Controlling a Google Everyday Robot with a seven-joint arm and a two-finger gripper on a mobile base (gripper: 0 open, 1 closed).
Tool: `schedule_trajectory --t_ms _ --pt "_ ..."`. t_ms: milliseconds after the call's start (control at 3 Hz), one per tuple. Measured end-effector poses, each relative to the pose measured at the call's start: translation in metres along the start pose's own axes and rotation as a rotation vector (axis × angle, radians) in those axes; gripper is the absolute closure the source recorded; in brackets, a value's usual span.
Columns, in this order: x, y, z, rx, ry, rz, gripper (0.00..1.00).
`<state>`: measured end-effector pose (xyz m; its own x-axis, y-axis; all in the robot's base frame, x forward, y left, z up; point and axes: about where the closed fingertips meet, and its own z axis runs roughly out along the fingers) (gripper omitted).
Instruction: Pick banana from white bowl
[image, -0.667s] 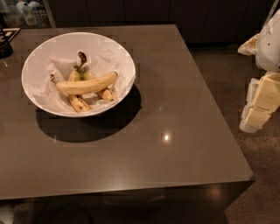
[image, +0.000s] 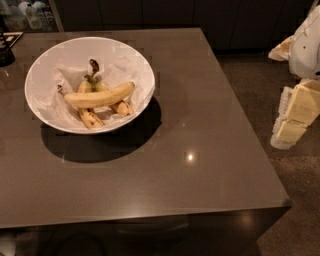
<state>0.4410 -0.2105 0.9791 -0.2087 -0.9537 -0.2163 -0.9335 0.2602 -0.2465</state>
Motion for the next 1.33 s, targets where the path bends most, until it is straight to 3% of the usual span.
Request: schedule_trajectory --t_ms 333,667,1000,1333 --pt "-0.021 -0.003 0.007 -0.037 0.031 -0.057 0.0" --pt "-0.053 -0.007 0.016 -0.086 0.021 -0.169 0.0" --pt "-0.089 -0.01 0.018 -0.096 -0.001 -0.286 0.0" --pt "-0.094 -0.014 0.016 -0.072 -0.014 -0.287 0.0"
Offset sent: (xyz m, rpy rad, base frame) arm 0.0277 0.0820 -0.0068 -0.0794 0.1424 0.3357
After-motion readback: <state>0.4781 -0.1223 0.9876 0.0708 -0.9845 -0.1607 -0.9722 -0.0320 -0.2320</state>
